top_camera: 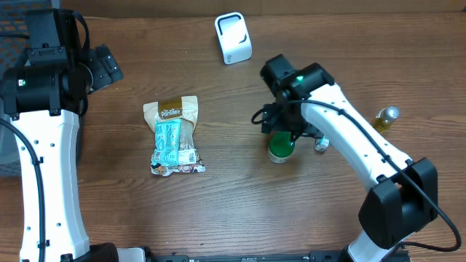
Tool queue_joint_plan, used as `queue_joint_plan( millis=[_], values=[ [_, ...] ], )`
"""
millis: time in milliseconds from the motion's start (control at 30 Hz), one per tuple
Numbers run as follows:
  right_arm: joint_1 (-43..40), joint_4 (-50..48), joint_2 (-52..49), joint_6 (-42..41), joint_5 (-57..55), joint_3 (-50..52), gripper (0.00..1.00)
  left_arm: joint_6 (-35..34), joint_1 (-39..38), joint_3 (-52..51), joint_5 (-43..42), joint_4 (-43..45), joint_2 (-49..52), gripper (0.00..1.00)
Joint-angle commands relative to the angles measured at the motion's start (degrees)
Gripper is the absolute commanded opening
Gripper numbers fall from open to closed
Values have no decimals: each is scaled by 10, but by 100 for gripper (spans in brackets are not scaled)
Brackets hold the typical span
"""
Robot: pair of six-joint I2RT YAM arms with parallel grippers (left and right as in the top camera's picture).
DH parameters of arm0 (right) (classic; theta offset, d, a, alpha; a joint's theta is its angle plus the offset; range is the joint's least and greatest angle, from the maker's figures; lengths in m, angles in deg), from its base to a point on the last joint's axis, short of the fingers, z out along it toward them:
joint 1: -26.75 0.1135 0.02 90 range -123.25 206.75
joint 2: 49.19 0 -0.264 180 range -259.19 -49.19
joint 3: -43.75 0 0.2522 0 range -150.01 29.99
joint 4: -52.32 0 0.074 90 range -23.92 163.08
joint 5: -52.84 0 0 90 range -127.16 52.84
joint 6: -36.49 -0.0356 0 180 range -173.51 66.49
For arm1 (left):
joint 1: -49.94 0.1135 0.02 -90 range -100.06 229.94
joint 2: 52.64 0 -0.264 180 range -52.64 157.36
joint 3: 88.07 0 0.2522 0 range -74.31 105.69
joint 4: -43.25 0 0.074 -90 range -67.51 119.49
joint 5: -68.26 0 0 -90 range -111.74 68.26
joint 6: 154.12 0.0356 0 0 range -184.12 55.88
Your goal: Scan the item barcode
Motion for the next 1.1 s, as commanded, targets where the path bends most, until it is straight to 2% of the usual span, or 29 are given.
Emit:
queue_joint_plan(
  millis=[0, 233, 567, 1067],
  values=[
    [-2, -14, 4, -6, 7, 31, 100, -2, 0, 1, 8, 1, 1, 100],
    [19, -89, 4, -6, 10, 92, 100, -2, 0, 1, 8, 1, 1, 100],
    [21, -145, 3, 0, 8, 128, 100, -2, 0, 1, 8, 1, 1, 100],
    [20, -208, 2, 13, 4, 128, 100, -2, 0, 1, 8, 1, 1, 99]
  ],
)
